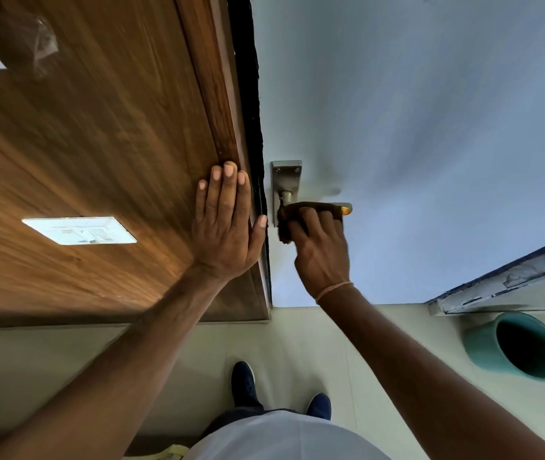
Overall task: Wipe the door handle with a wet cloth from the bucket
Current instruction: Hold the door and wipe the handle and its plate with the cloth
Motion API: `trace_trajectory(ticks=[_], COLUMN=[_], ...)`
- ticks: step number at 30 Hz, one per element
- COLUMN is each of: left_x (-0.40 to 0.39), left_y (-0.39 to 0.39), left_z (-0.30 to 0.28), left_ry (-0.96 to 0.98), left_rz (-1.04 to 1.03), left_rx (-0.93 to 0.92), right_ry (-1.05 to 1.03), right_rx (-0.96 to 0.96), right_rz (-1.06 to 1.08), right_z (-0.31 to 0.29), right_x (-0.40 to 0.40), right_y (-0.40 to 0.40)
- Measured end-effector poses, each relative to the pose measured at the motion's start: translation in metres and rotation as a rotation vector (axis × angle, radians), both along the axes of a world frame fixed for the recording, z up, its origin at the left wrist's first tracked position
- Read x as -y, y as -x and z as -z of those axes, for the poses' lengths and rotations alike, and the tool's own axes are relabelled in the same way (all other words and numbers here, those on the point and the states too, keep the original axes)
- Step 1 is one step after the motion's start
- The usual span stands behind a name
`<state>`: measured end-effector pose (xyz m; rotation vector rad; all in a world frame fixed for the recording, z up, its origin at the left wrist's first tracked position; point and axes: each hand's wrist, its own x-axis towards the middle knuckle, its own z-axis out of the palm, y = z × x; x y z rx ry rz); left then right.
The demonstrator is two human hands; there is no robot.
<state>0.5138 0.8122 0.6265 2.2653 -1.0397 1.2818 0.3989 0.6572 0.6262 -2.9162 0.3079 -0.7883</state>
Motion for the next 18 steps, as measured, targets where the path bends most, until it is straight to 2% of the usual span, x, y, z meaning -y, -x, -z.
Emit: trace_trajectory(ticks=[4,10,15,18], left_x=[0.001,0.001,0.007,0.010], left_y=[0.004,0.005,0.010,0.014], left_z=[-0.002,-0.003,-0.004,-0.003], left_ry=[0.008,0.006,0.031,0.050], left_rz=[-0.005,-0.014,-0.041,-0.050], left_rx=[-0.011,-0.028,-0.043,-0.060], right_ry=[-0.064,0.022,-0.066,-0.014], right_rx=[0.034,-0.028,-0.032,-0.064], right_rz=[0.091,-0.019,0.123,0.049], right_z=[0.004,-0.001,0.010,0.003], right_x=[0.020,0.005,0.042,0.021], right_y=[0.013,0.002,0.025,0.013])
